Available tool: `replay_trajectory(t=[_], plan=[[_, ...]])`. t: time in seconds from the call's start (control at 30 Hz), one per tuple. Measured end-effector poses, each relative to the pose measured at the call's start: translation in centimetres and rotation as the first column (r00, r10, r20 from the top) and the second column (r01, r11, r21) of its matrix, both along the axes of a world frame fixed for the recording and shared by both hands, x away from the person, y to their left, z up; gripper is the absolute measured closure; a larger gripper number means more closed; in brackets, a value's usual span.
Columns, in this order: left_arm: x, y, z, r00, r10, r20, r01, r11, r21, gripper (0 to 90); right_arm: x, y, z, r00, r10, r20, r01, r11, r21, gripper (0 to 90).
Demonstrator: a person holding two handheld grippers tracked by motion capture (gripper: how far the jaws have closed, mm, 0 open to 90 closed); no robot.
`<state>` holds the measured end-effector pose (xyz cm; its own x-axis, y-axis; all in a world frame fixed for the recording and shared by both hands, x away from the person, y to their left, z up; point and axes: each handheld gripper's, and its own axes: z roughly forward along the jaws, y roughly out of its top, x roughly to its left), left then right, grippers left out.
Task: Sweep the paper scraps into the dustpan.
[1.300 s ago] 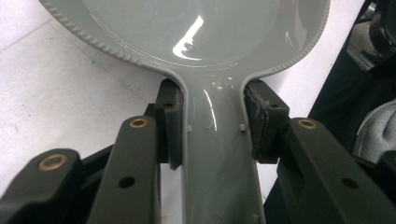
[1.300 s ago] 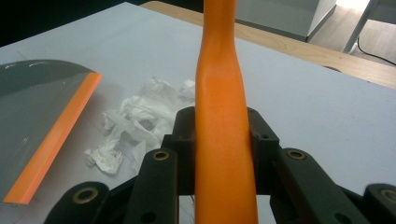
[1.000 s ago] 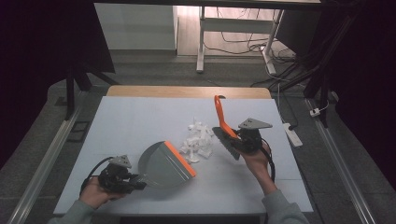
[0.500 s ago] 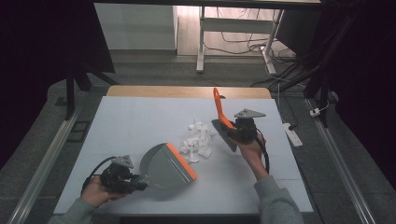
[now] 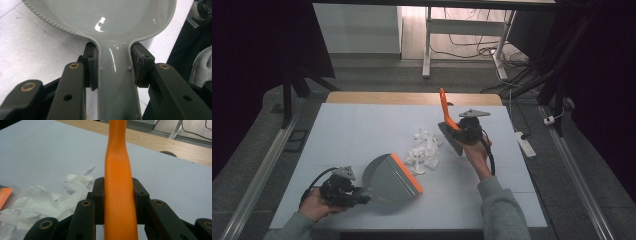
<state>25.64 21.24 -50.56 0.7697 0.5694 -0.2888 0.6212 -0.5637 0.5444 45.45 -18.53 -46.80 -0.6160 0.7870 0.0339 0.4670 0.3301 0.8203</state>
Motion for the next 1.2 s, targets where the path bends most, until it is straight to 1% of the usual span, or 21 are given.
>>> replay_trajectory(t=[0.13,0.23,0.4,0.5,0.67,0.73,0.87,1.03,1.2], plan=[[0.0,-0.1,0.0,1.0000,0.000,-0.001,0.000,1.0000,0.002,61.3,0.6,0.1,-0.2,0.9999,-0.007,-0.011,0.007,1.000,-0.003,70.2],[0.0,-0.1,-0.1,1.0000,0.000,-0.001,0.000,1.0000,0.005,61.3,0.9,0.3,-0.4,0.9997,-0.013,-0.020,0.013,1.000,-0.018,70.2],[0.0,-0.2,-0.1,1.0000,-0.002,-0.001,0.002,0.9999,0.012,61.3,1.4,0.6,-0.8,0.9995,-0.008,-0.030,0.007,1.000,-0.027,70.2],[0.1,-0.4,-0.2,1.0000,0.000,-0.004,0.000,0.9999,0.016,61.3,1.6,1.0,-1.1,0.9993,-0.007,-0.036,0.006,0.999,-0.035,70.2],[0.3,-0.9,-0.5,0.9999,-0.013,-0.009,0.014,0.9994,0.031,61.3,1.9,1.8,-1.8,0.9989,-0.008,-0.047,0.006,0.999,-0.048,70.3],[0.3,-0.9,-0.6,0.9999,-0.014,-0.007,0.014,0.9993,0.035,61.4,1.9,2.1,-1.9,0.9989,-0.001,-0.046,-0.001,0.999,-0.045,70.3],[0.4,-1.0,-0.6,0.9999,-0.011,-0.009,0.011,0.9994,0.034,61.3,2.1,2.9,-2.0,0.9988,0.008,-0.049,-0.011,0.998,-0.063,70.3],[0.6,-1.1,-0.7,0.9999,-0.011,-0.007,0.012,0.9994,0.032,61.3,2.3,3.7,-2.1,0.9984,0.018,-0.053,-0.022,0.997,-0.074,70.3],[0.7,-1.2,-0.8,0.9999,-0.009,-0.006,0.009,0.9995,0.030,61.4,2.2,4.5,-2.3,0.9979,0.041,-0.051,-0.045,0.996,-0.083,70.4]])
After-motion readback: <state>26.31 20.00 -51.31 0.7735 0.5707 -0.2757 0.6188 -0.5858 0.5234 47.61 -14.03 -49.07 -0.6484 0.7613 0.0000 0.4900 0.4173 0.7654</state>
